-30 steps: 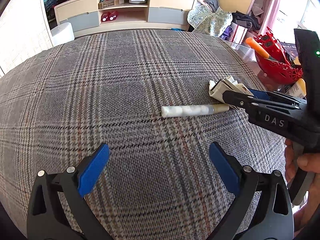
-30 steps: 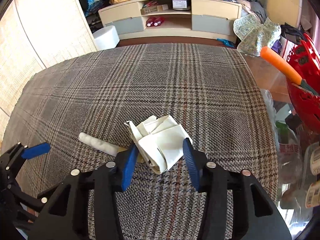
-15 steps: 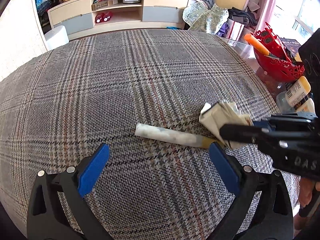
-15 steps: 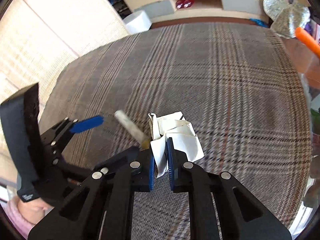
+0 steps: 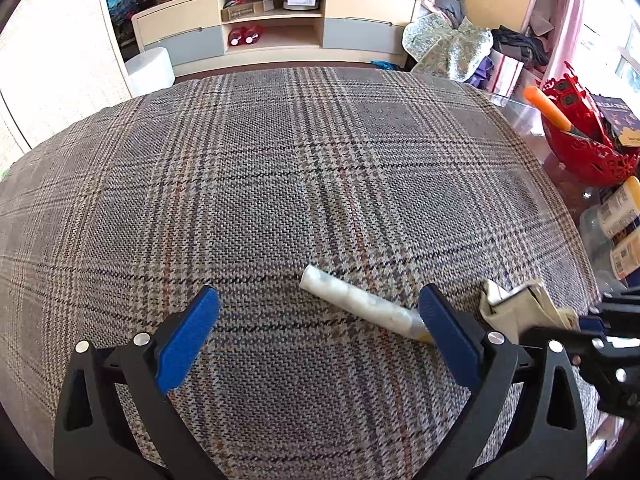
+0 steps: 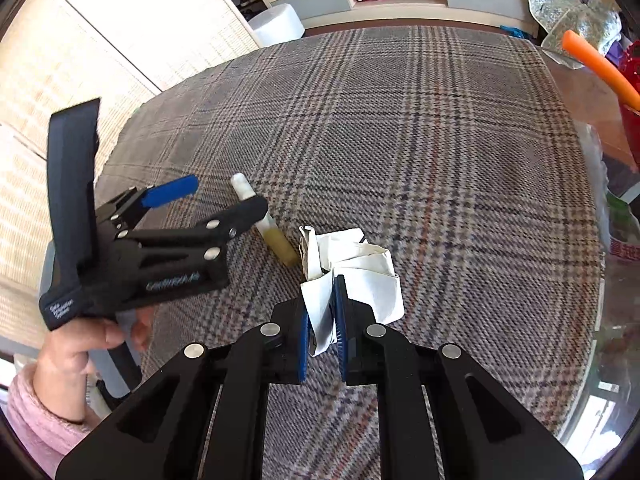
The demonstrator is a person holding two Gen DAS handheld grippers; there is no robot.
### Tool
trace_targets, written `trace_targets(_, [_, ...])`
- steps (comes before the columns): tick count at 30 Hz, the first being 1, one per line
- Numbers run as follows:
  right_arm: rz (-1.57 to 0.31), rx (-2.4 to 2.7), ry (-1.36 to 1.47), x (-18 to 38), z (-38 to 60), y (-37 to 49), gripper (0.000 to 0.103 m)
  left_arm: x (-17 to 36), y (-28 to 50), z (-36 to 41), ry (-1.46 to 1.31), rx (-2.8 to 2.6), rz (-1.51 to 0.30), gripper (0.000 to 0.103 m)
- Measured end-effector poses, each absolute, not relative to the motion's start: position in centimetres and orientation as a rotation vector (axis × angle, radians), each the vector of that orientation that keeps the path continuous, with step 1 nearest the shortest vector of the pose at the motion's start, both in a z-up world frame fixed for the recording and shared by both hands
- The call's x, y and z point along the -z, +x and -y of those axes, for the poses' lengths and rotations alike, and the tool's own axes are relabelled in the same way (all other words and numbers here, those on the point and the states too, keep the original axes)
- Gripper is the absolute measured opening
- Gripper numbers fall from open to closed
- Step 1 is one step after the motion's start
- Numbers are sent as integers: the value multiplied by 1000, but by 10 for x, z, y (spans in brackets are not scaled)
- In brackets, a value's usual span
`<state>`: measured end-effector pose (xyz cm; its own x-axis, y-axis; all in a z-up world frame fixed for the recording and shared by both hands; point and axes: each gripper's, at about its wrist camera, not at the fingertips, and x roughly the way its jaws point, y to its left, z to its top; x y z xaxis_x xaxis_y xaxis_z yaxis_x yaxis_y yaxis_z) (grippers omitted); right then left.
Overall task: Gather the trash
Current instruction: 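Grasp the white stick with the left tool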
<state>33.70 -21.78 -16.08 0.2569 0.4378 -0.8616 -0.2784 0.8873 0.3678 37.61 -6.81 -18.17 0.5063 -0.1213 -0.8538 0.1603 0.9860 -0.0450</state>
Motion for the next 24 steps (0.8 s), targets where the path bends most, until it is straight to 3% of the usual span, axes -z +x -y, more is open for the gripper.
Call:
trace_targets(4, [-1214,-479,144,161,230,331,12,194,380,80,60,148,-1052,86])
trace_targets(12, [-1204,-492,139,163,241,314,12,194,357,76,120,95,-1028,86])
trace_targets(15, [-1202,-492,129,162,239,307,12,192,344,64,100,109,-1036,79])
trace_targets(18, [-1200,-499,121,161,226,299,12,188,331,56,110,128,-1031,53])
trace_targets(20, [-1198,-498,120,160,223,288,12,187,323,55,126,136,-1028,26])
trace_targets(22, [-1202,-495,126,160,220,276,12,187,314,52,141,132,-1032,15])
trace_targets(24, [-1205,-481,117,160,219,265,12,186,303,46,140,144,-1038,12])
